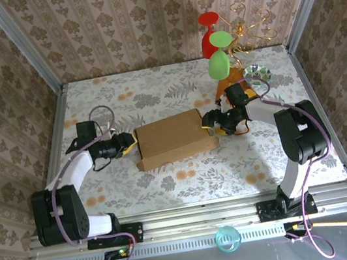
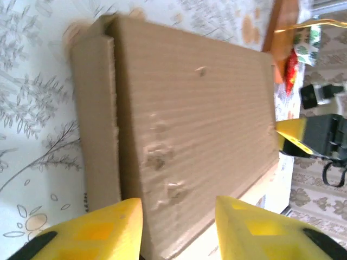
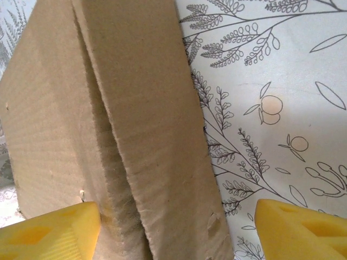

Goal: Fold the paper box

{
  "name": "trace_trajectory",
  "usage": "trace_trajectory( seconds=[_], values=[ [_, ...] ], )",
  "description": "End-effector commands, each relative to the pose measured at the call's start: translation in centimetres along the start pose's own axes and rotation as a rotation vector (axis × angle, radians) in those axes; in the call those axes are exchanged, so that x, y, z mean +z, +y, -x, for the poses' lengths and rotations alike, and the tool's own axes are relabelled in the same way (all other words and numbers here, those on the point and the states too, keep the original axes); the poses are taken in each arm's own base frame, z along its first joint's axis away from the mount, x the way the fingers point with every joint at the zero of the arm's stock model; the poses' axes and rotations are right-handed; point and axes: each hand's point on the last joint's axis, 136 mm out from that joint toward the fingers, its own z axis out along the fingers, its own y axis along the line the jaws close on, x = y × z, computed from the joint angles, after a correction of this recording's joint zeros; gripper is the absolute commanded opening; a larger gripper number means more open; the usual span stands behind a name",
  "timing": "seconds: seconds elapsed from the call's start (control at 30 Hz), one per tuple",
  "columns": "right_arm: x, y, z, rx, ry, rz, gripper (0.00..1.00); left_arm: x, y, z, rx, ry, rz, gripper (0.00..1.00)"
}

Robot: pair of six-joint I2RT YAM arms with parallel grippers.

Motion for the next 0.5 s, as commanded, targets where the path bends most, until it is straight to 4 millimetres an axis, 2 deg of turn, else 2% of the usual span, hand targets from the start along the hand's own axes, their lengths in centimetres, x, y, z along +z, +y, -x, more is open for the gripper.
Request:
trace_trajectory(
  seconds=[0.0,0.13,0.23,0.37,0.47],
  values=[
    [0.8,-0.8,-0.7,0.014,0.028,-0.02,0.75,-0.3,-0.1,0.3,-0.061,-0.023,-0.001,0.48],
    [1.1,-1.0,-1.0,0.011,0.041,-0.03,0.73,0.4,1.4,-0.7,-0.088,0.059,0.054,0.5],
    [1.4,-1.2,-1.1,0.007,0.049,-0.038,0.7,1.1,2.3,-0.6,-0.087,0.08,0.08,0.52],
    [1.7,-1.5,-1.5,0.005,0.062,-0.047,0.68,2.7,2.2,0.0,-0.052,0.082,0.076,0.53],
    [1.9,-1.7,-1.7,0.006,0.069,-0.052,0.66,4.3,2.4,-0.7,-0.039,0.134,0.101,0.52]
  ],
)
